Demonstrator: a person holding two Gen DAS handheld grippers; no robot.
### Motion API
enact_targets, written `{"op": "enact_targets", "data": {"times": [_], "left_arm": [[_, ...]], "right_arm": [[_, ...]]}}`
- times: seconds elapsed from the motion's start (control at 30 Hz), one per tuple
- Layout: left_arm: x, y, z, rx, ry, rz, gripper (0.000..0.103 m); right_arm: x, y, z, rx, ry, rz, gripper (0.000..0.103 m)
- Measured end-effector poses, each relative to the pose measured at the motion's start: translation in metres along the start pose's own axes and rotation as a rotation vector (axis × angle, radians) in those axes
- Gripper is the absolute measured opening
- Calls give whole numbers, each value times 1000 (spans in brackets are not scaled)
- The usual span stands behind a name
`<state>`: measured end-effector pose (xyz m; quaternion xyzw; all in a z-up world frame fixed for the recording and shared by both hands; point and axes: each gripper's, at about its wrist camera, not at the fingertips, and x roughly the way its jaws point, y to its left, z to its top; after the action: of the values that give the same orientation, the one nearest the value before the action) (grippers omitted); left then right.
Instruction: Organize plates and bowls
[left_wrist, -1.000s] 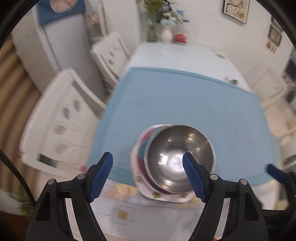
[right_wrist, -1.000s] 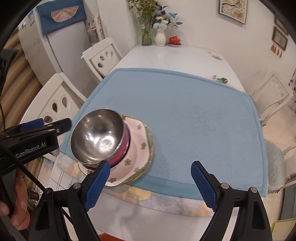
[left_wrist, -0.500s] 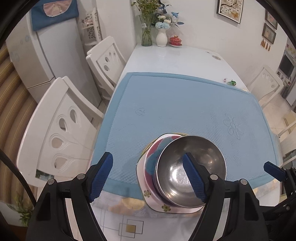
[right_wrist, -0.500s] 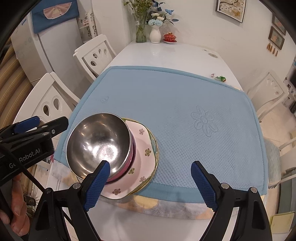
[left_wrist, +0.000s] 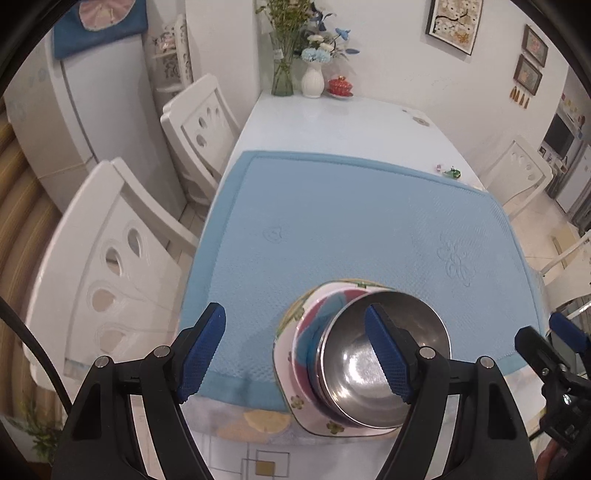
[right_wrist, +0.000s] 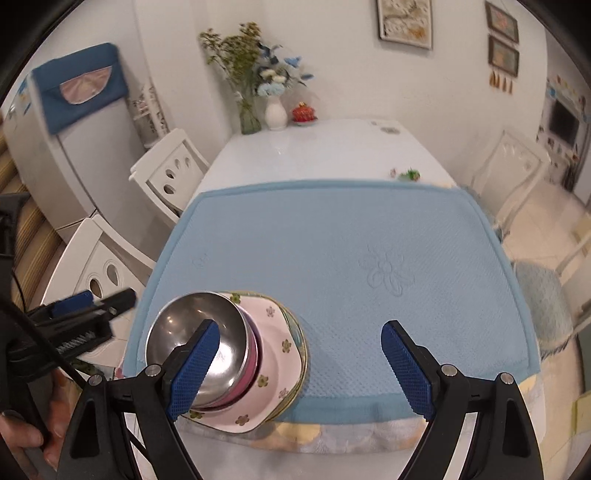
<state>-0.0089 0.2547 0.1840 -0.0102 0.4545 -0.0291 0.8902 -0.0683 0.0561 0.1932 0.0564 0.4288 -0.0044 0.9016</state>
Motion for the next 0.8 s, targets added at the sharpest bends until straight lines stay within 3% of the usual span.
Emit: {"op": "enact_targets", "data": {"times": [0.1, 0.27, 0.4, 0.8], "left_arm": [[-2, 1, 3, 29, -17, 16, 76], [8, -2, 16, 123, 24, 37, 76], [4, -4, 19, 125, 1, 43, 76], [7, 0, 13, 75, 28, 28, 76]], "right_arm": [[4, -12, -1, 63, 24, 12, 88], [11, -51, -1, 223, 69, -20, 88], [20, -72, -9, 311, 122, -13, 88], [27, -38, -12, 185, 143, 56, 88]]}}
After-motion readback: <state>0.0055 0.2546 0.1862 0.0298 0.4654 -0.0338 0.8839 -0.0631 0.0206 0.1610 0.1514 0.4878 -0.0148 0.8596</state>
